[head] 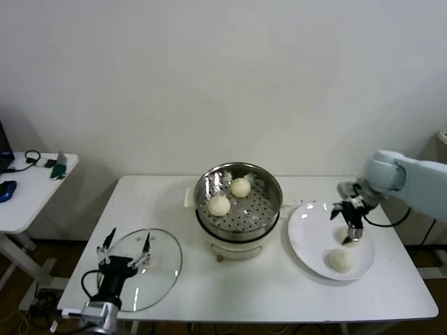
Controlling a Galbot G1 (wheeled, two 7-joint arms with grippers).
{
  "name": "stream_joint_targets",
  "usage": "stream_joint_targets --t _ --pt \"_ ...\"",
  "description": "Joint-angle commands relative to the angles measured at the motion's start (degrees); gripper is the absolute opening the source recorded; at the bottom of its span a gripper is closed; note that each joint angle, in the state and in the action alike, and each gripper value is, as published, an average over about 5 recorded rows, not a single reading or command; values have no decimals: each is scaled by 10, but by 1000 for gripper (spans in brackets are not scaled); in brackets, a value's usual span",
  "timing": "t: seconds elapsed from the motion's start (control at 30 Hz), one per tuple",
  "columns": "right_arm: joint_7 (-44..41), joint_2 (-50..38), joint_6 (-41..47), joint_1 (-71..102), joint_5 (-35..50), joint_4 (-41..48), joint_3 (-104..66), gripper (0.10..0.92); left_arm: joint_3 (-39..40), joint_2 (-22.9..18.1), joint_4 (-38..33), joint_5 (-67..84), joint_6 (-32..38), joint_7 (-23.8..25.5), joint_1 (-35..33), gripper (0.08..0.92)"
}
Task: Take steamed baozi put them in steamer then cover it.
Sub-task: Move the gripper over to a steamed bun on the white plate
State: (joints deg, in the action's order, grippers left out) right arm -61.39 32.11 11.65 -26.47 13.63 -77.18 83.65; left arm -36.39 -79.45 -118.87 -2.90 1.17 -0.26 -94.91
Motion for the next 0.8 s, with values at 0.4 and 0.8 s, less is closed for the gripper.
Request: stream_joint_targets --t 0.4,0.8 --pt "-3 14 -10 183 -75 62 -130 823 1 -6 9 -12 2 -1 -3 823" --pt "-11 32 -12 171 -70 78 -130 796 -3 -7 13 -13 5 -2 -7 823"
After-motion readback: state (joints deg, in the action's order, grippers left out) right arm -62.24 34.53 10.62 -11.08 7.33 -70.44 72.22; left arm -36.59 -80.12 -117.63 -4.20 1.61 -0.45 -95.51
